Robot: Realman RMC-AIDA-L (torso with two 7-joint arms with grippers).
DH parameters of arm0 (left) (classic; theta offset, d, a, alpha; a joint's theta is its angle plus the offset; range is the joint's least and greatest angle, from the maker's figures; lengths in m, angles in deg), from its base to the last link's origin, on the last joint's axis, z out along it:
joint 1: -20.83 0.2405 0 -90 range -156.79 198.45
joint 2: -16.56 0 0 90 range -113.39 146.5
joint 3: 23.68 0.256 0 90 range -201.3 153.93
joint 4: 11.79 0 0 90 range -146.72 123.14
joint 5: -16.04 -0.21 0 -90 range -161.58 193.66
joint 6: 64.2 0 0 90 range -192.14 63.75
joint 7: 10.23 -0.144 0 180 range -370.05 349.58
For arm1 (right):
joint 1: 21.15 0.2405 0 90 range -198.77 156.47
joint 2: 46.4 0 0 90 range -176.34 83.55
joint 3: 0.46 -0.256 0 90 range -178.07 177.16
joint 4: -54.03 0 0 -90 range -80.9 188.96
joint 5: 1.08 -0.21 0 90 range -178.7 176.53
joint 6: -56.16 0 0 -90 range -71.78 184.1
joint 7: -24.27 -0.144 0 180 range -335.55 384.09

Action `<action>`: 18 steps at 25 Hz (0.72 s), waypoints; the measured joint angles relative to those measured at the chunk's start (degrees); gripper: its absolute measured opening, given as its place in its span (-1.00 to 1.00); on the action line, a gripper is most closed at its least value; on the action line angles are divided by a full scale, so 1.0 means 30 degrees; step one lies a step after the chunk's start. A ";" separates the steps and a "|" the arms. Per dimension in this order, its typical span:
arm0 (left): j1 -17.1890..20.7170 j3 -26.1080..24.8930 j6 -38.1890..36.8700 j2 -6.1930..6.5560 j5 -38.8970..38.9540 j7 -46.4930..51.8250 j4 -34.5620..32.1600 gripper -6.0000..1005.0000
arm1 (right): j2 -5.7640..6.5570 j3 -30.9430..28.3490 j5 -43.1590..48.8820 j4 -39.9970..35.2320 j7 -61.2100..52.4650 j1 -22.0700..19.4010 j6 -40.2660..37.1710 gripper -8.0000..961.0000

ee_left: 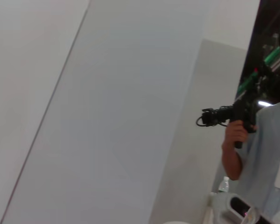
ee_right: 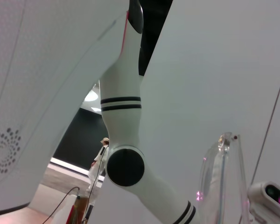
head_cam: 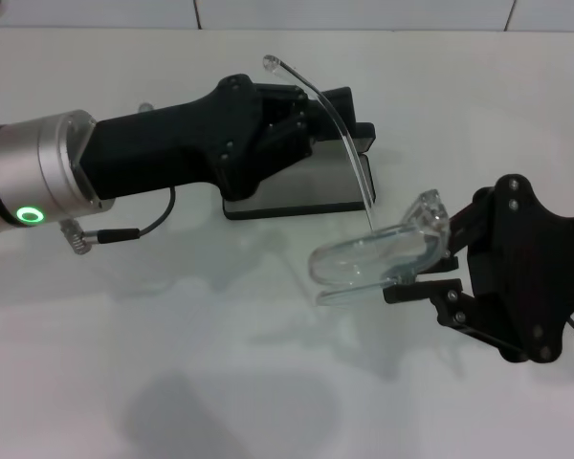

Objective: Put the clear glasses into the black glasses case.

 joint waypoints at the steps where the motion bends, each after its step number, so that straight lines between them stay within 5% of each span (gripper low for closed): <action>1: -0.0026 0.0046 -0.0112 -0.0002 0.0001 -0.0001 -0.0009 -0.89 | 0.0004 0.0023 -0.0002 0.0000 -0.0002 0.0009 0.0084 -0.88; 18: -0.0221 0.1305 -0.0734 0.0003 0.0606 -0.0016 -0.0268 -0.89 | 0.0001 0.0206 -0.0077 -0.0033 -0.0002 0.0176 0.0663 -0.88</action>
